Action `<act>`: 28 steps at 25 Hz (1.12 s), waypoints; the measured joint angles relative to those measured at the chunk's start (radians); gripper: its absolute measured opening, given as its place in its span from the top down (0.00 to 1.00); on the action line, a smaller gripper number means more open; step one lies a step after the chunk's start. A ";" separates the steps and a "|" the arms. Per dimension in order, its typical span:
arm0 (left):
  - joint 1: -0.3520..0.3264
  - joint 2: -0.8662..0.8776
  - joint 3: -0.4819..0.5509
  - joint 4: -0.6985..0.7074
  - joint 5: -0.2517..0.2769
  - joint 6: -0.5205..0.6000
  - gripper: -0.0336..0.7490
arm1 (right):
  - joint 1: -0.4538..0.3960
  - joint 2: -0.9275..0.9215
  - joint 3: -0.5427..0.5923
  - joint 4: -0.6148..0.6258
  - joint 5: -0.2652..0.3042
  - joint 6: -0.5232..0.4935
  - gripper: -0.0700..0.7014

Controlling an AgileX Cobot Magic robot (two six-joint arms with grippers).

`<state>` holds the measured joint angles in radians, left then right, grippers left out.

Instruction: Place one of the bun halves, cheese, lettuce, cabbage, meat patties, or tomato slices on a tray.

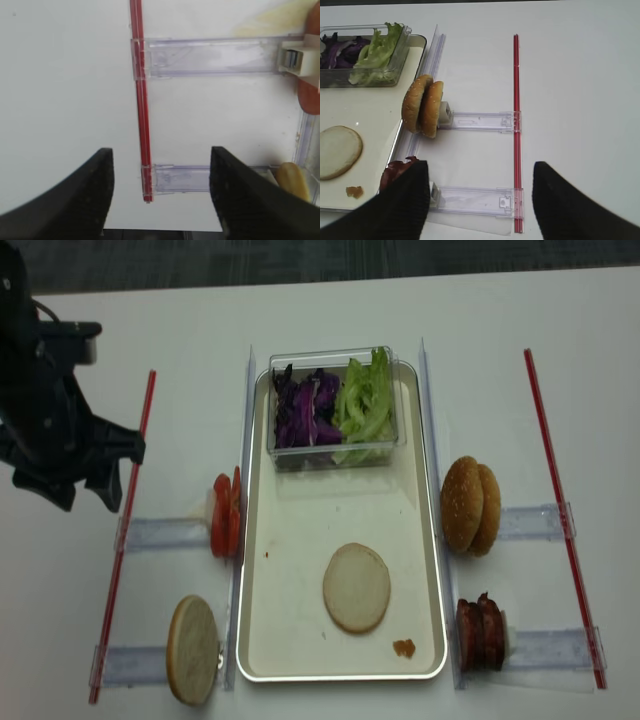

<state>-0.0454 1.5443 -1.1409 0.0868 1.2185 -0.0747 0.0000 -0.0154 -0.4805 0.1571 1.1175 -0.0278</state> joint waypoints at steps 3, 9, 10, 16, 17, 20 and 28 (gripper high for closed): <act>0.000 -0.045 0.001 0.000 0.000 0.000 0.41 | 0.000 0.000 0.000 0.000 0.000 0.000 0.32; 0.000 -0.168 0.004 0.000 0.004 0.002 0.41 | 0.000 0.000 0.000 0.000 0.000 0.000 0.32; 0.000 -0.194 0.004 0.000 0.005 0.002 0.41 | 0.000 0.000 0.000 0.000 0.000 0.000 0.32; 0.000 -0.327 0.004 0.000 0.013 0.002 0.41 | 0.000 0.000 0.000 0.000 0.000 0.002 0.32; 0.000 -0.348 0.007 0.000 0.013 0.002 0.41 | 0.000 0.000 0.000 0.000 0.000 0.002 0.32; 0.000 -0.401 0.043 0.002 0.017 0.002 0.41 | 0.000 0.000 0.000 0.000 0.000 0.002 0.32; 0.000 -0.554 0.192 0.003 0.025 0.002 0.41 | 0.000 0.000 0.000 0.000 0.000 0.002 0.32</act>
<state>-0.0454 0.9906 -0.9488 0.0893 1.2438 -0.0725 0.0000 -0.0154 -0.4805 0.1571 1.1175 -0.0260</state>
